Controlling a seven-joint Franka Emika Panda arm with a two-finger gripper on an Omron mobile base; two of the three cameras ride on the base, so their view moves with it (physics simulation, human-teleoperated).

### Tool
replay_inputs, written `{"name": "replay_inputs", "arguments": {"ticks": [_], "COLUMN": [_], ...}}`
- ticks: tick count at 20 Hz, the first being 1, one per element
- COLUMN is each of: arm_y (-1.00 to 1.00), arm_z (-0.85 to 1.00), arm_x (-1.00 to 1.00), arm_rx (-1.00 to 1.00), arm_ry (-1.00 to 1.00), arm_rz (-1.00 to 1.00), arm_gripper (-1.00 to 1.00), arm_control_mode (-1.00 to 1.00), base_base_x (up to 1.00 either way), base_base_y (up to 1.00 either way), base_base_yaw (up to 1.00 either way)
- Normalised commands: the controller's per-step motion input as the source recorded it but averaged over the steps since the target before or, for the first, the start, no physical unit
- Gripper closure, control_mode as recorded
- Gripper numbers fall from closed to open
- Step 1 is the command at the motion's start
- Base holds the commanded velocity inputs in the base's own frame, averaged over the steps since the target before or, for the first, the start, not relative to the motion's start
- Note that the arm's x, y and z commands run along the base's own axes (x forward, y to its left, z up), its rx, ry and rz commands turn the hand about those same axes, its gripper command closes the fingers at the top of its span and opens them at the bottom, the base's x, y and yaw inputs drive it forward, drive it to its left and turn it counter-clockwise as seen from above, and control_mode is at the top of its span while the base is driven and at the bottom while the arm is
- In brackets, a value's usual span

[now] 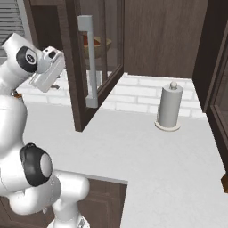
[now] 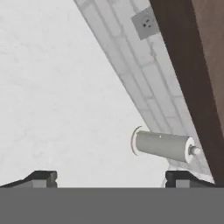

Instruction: Pick up the bowls on the counter and stack them on top of one another in the open cabinet. Place the smaller bowl on top of the larger bowl.

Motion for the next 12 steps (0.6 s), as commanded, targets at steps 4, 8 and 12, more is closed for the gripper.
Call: {"name": "replay_inputs", "arguments": {"ticks": [4,8,12], "arm_y": [-0.81,-1.00,-0.56], "arm_z": [-1.00,-0.57,0.25], "arm_x": [-1.00,-1.00,-0.75], "arm_rx": [0.07,0.37,0.19], "arm_ry": [-0.04,-0.50,-0.54], "arm_rz": [0.00,0.00,-0.01], "arm_gripper": [-1.00,-1.00,-1.00], "arm_control_mode": [-1.00,-1.00,-1.00], "base_base_x": [0.00,0.00,0.00], "base_base_y": [0.00,0.00,0.00], "base_base_yaw": [0.00,0.00,0.00]}}
